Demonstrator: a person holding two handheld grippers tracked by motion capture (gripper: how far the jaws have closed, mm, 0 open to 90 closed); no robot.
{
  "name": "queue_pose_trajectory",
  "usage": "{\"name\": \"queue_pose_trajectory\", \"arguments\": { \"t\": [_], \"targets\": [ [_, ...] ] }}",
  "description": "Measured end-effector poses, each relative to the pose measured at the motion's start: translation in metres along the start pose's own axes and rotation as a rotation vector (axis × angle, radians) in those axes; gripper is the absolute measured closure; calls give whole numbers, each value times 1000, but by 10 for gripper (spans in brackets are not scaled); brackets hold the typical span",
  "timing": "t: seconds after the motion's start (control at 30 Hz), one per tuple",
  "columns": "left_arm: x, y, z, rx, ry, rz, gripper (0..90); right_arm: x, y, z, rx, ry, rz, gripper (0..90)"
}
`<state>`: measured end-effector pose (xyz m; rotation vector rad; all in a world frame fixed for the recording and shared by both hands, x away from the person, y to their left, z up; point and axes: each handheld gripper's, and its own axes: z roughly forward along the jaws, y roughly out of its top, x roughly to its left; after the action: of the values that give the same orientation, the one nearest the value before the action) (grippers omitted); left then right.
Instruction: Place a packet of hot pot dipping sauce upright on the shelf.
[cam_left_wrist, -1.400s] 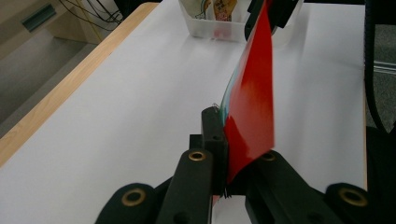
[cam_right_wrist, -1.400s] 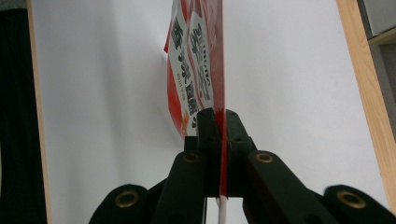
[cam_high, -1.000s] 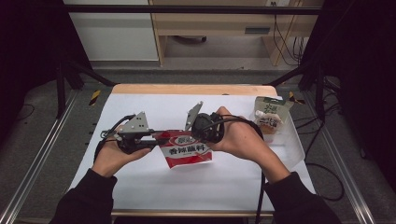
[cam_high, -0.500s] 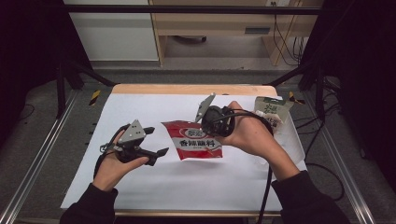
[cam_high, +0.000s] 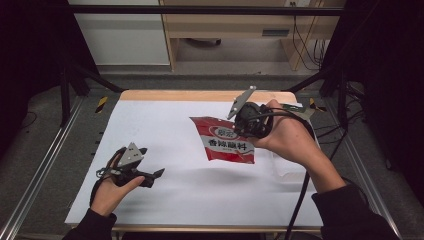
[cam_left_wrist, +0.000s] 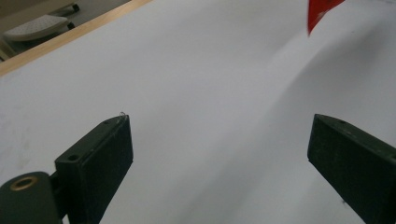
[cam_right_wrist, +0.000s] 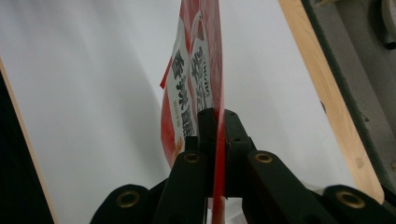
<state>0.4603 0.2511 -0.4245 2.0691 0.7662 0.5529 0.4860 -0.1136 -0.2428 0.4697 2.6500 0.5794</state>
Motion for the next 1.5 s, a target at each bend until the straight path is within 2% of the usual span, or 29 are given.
{"name": "queue_pose_trajectory", "arguments": {
  "t": [0.03, 0.13, 0.17, 0.3, 0.6, 0.7, 0.77, 0.97, 1.17, 1.5],
  "targets": [
    [0, 0, 0, 0, 0, 0, 66, -1, -1, -3, -3, -6, 2, 893],
    [7, -12, 0, 1, 17, -40, 58, -4, -4, -10, -14, -18, 9, 892],
    [11, -17, 2, 15, 33, -57, 58, -6, -7, -18, -22, -32, 21, 893],
    [16, -20, 2, 14, 58, -80, 58, -12, -17, -32, -40, -59, 48, 893],
    [16, -22, 3, 17, 66, -83, 58, -22, -38, -54, -59, -108, 88, 893],
    [17, -23, 3, 21, 63, -88, 58, -28, -48, -63, -60, -127, 115, 894],
    [18, -23, 3, 15, 48, -99, 58, -31, -54, -65, -56, -134, 124, 893],
    [21, -24, 2, 9, 57, -107, 58, -40, -69, -66, -44, -155, 159, 893],
    [20, -24, 3, 15, 59, -107, 58, -43, -85, -74, -60, -170, 195, 893],
    [21, -24, 2, 16, 63, -104, 58, -48, -111, -83, -55, -182, 234, 893]
  ]
}}
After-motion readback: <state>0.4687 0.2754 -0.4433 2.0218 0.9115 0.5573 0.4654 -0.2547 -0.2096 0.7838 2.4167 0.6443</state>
